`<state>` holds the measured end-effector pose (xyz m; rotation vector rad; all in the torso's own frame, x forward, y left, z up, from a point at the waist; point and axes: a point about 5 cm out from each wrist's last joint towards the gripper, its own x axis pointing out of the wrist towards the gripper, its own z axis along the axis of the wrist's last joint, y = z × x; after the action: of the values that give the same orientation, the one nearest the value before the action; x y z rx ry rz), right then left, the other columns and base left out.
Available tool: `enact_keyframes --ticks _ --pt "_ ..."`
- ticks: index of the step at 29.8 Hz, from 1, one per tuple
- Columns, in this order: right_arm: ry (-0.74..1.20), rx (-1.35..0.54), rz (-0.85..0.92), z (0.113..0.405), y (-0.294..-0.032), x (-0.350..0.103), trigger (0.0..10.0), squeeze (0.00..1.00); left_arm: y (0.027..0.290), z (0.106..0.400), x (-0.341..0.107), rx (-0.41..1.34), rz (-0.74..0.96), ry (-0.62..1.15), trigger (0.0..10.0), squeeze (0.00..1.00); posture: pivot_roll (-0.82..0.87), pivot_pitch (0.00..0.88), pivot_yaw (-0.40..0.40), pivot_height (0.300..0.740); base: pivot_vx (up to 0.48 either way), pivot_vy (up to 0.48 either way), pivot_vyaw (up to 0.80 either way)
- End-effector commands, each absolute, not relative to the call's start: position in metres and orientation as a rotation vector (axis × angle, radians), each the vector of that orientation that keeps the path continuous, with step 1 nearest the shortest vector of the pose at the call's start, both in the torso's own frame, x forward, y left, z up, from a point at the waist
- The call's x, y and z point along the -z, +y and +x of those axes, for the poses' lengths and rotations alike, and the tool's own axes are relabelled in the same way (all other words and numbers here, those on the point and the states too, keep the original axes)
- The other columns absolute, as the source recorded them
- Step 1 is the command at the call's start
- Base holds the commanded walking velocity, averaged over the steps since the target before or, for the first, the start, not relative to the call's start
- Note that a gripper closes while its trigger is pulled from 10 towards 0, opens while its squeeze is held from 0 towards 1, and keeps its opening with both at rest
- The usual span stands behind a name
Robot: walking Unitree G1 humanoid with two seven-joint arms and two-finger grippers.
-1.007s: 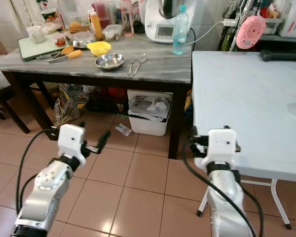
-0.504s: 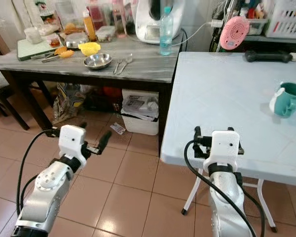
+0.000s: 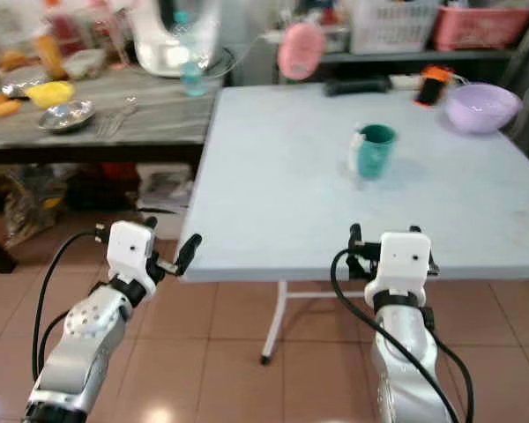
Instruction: Setting the table
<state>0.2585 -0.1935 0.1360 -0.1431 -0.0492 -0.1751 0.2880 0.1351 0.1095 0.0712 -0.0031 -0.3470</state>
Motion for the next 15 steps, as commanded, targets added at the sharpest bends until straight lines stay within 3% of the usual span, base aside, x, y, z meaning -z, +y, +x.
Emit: enact_keyframes --ticks 1,15 --pt "-0.063 0.177 -0.141 0.2578 -0.1947 -0.1394 10.0 0.00 0.1316 0.2876 -0.1110 0.361 0.076 -0.011 10.0 0.00 -0.13 0.000 0.079 0.740 0.000 -0.326 0.00" --pt "-0.071 0.155 -0.158 0.2592 -0.1910 -0.1401 10.0 0.00 0.1269 0.2855 -0.1164 0.405 0.028 -0.050 10.0 0.00 -0.13 0.000 0.080 0.740 0.018 0.000 0.00"
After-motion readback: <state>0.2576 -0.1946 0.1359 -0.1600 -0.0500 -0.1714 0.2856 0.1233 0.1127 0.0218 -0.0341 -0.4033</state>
